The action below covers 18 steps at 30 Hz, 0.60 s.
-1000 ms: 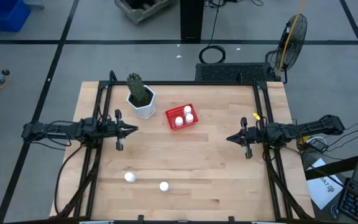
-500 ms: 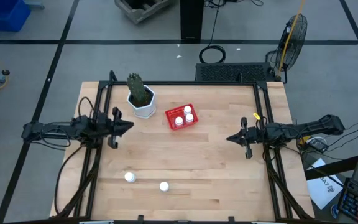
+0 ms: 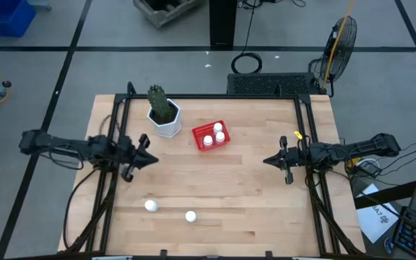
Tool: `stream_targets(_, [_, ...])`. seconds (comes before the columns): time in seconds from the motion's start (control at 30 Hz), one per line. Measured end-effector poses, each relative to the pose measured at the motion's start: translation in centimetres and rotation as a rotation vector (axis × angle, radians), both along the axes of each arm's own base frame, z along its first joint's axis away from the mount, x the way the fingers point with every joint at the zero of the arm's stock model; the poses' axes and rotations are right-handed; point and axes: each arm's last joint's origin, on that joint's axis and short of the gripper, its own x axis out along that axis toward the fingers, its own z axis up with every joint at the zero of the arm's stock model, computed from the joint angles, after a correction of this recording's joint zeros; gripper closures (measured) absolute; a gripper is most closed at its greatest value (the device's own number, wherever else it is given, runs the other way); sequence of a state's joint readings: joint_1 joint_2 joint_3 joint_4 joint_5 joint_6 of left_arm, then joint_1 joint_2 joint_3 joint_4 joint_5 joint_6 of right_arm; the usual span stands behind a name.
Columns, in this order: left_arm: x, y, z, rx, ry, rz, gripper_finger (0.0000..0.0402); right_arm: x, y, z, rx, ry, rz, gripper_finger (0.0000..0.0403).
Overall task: Pick and place pill bottles into a basket
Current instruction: Put the white pill bottle into the red bin
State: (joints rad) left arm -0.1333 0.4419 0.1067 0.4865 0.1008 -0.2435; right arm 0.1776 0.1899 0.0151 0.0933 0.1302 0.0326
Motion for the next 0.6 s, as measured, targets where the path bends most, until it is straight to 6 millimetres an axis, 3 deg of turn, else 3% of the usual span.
stream_targets(0.27, [5.6, -2.3, 1.2, 0.243, 0.499, -0.07, 0.0389, 0.0, 0.0, 0.0, 0.0, 0.0, 0.0, 0.0403])
stream_targets(0.43, [8.9, -6.5, 3.3, 0.489, 0.516, -0.327, 0.0398, 0.0, 0.0, 0.0, 0.0, 0.0, 0.0, 0.0403])
stream_targets(0.5, [9.8, -8.1, 4.5, 0.569, 0.492, -0.314, 0.0393, 0.0, 0.0, 0.0, 0.0, 0.0, 0.0, 0.0403])
stream_targets(0.6, [11.0, -9.7, 6.0, 0.558, 0.495, -0.28, 0.0371, 0.0, 0.0, 0.0, 0.0, -0.001, 0.0, 0.0403])
